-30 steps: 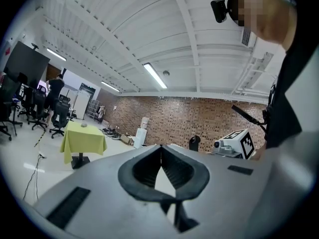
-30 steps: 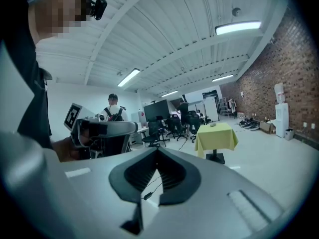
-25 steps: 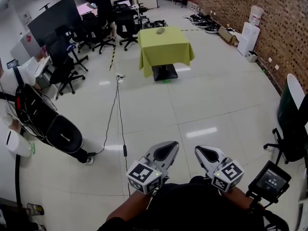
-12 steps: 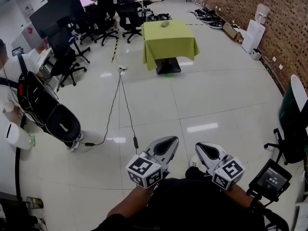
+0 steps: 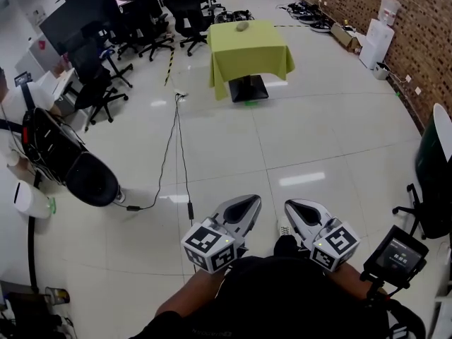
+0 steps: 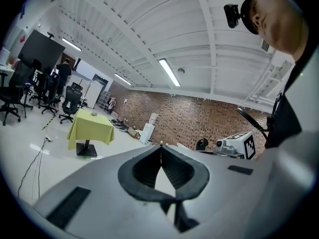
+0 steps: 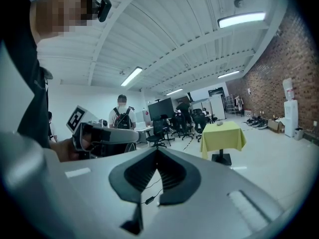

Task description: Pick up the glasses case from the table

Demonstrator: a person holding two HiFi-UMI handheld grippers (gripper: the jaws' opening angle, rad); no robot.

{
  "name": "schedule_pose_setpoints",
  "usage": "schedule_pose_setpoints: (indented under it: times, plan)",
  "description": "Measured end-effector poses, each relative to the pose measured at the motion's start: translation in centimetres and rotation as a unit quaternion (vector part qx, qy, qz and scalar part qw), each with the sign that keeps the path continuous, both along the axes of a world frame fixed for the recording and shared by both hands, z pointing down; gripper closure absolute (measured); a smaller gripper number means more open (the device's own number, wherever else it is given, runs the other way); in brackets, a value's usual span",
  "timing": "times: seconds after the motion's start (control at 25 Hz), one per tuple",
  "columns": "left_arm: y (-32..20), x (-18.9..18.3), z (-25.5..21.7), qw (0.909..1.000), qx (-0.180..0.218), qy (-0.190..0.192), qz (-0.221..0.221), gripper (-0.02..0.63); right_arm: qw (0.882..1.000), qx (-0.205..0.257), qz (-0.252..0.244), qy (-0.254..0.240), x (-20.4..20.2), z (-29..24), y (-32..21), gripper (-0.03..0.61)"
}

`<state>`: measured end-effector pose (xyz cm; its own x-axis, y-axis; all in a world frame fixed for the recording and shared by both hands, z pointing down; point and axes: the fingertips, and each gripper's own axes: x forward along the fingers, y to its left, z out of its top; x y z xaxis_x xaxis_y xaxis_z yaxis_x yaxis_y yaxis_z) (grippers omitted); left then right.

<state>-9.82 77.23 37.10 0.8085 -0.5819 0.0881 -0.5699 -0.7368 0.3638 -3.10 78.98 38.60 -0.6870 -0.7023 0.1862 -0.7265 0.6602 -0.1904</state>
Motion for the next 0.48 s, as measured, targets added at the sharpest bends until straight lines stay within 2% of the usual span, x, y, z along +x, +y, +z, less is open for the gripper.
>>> schedule_pose_setpoints:
  times: [0.08,0.32,0.48]
  plan:
    - [0.0,-0.4,-0.4,1.0,0.002,-0.002,-0.001,0.607,1.0,0.002,-0.006,-0.002,-0.6,-0.3,-0.2,0.577]
    - [-4.3,1.4,-0.1,0.9994,0.027,-0.001,-0.024,0.607,1.0,0.007,-0.015,-0.009,1.5,0.6,-4.9,0.577]
    - [-6.3,2.7,-0.7,0.9992,0.03,-0.002,-0.025,0.607,1.0,0.008,-0.022,-0.013,2.3,0.2,-7.1,0.577]
